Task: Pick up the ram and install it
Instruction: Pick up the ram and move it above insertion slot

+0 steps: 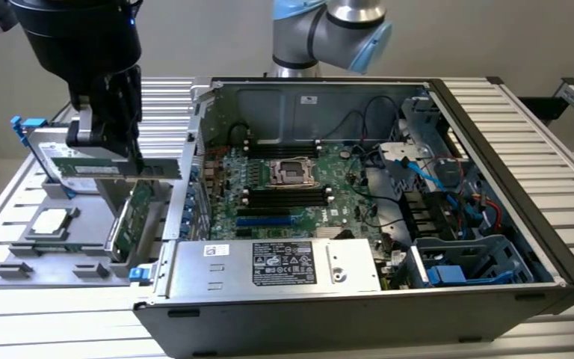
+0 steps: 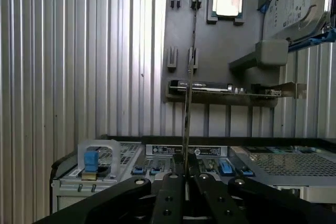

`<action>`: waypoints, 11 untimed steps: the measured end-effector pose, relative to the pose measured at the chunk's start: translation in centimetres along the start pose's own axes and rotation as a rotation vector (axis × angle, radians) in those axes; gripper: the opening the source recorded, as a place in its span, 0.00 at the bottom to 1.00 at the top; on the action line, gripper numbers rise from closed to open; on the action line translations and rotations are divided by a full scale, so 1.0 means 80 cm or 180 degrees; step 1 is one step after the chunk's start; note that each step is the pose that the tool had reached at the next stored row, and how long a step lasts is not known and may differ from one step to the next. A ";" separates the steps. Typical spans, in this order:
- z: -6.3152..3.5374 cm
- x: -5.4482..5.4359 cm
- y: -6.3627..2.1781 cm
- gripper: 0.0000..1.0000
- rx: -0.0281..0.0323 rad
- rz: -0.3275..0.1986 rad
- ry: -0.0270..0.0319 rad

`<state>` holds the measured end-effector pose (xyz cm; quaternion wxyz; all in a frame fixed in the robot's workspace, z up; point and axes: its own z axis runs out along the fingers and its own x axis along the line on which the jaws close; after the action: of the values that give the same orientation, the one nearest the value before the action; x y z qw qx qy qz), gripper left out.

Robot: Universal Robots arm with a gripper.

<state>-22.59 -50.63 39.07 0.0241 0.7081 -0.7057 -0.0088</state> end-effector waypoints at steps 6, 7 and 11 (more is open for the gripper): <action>-0.001 -0.007 -0.014 0.14 0.0001 -0.0004 0.0000; -0.001 -0.009 -0.016 0.14 0.0002 -0.0004 0.0000; -0.002 -0.016 -0.025 0.14 0.0004 -0.0005 0.0000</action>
<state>-20.60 -49.39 39.07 0.0237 0.7086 -0.7052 -0.0084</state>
